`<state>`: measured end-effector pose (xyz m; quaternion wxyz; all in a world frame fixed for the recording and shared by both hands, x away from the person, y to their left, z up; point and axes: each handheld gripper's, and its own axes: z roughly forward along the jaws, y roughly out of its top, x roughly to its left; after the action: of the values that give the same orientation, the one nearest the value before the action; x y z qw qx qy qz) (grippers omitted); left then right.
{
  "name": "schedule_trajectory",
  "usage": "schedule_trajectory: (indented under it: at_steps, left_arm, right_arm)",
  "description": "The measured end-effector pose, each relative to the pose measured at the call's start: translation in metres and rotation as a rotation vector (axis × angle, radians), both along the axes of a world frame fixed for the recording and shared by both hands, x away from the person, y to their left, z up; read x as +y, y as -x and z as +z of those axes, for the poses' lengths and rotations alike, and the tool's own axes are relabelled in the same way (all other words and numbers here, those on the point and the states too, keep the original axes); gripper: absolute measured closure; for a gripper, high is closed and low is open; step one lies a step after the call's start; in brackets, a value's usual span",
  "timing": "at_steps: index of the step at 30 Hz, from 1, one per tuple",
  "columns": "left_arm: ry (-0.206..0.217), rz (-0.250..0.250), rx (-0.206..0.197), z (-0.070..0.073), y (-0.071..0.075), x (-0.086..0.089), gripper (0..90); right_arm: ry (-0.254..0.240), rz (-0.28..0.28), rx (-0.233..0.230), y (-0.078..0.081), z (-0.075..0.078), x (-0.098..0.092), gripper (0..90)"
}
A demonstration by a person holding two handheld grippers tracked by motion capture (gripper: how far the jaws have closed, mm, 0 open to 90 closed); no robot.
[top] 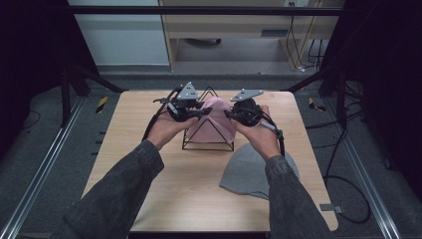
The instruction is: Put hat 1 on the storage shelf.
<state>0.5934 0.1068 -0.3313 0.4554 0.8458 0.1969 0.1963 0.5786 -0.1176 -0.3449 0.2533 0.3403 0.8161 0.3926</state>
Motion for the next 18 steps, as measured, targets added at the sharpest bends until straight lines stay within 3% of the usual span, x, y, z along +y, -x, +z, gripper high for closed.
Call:
schedule_trajectory:
  at_steps: [4, 8, 10, 12, 15, 18]
  left_arm:
    - [0.018, 0.021, -0.007, 0.001, 0.004, 0.003, 57.6]
    - [0.034, 0.041, -0.056, 0.008, 0.011, 0.002, 55.8]
    - [0.018, 0.034, -0.054, 0.01, 0.012, 0.0, 58.7]
    - [-0.021, 0.05, -0.078, 0.011, 0.014, -0.003, 63.5]
    - [-0.006, 0.06, -0.082, 0.012, 0.013, -0.002, 69.5]
    - [-0.008, 0.055, -0.053, 0.008, 0.009, -0.002, 75.6]
  right_arm:
    - [0.009, 0.015, -0.004, 0.002, 0.003, 0.002, 82.9]
    - [0.039, 0.014, -0.011, 0.004, 0.006, 0.003, 82.9]
    - [0.034, 0.007, -0.019, 0.005, 0.008, 0.002, 83.0]
    - [0.036, 0.007, -0.023, 0.005, 0.011, 0.002, 83.0]
    - [0.043, 0.002, -0.041, 0.006, 0.017, 0.002, 83.1]
    - [0.048, 0.003, -0.038, 0.005, 0.018, 0.001, 83.1]
